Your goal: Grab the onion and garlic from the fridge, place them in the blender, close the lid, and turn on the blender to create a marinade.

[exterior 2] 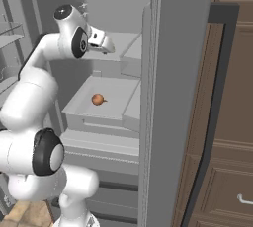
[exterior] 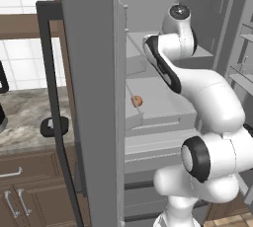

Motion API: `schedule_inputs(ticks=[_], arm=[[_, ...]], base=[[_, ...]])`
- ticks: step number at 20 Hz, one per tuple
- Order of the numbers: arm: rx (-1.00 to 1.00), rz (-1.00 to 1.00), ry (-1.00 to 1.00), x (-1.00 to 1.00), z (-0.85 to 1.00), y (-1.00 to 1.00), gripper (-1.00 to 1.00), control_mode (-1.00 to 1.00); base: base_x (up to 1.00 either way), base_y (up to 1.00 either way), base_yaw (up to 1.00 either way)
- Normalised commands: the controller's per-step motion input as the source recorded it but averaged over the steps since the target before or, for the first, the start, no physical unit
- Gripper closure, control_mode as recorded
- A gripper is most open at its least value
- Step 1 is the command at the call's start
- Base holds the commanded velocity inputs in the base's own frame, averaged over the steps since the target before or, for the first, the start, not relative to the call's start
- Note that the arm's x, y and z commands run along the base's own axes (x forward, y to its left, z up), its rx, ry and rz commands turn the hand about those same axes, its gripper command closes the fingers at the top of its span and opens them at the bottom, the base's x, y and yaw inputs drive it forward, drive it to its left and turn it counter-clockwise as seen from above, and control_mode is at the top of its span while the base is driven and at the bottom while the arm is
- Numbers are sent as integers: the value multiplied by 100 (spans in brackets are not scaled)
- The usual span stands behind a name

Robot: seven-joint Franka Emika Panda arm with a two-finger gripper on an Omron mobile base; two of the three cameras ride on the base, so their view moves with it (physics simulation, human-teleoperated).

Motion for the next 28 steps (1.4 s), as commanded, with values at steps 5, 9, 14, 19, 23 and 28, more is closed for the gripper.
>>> schedule_inputs(ticks=[5, 9, 14, 19, 23, 28], arm=[[0, -1, 6, 27, -8, -7, -100, -100], [0, 0, 4, 50, -28, 0, -100, -100], [0, 0, 2, 40, -17, 0, -100, -100], [0, 0, 4, 40, -19, 0, -100, -100], [0, 0, 1, 43, -23, 0, -100, -100], [0, 0, 0, 45, -14, -3, -100, -100]], base=[[0, 0, 0], [0, 0, 0], [0, 0, 0], [0, 0, 0], [0, 0, 0], [0, 0, 0]])
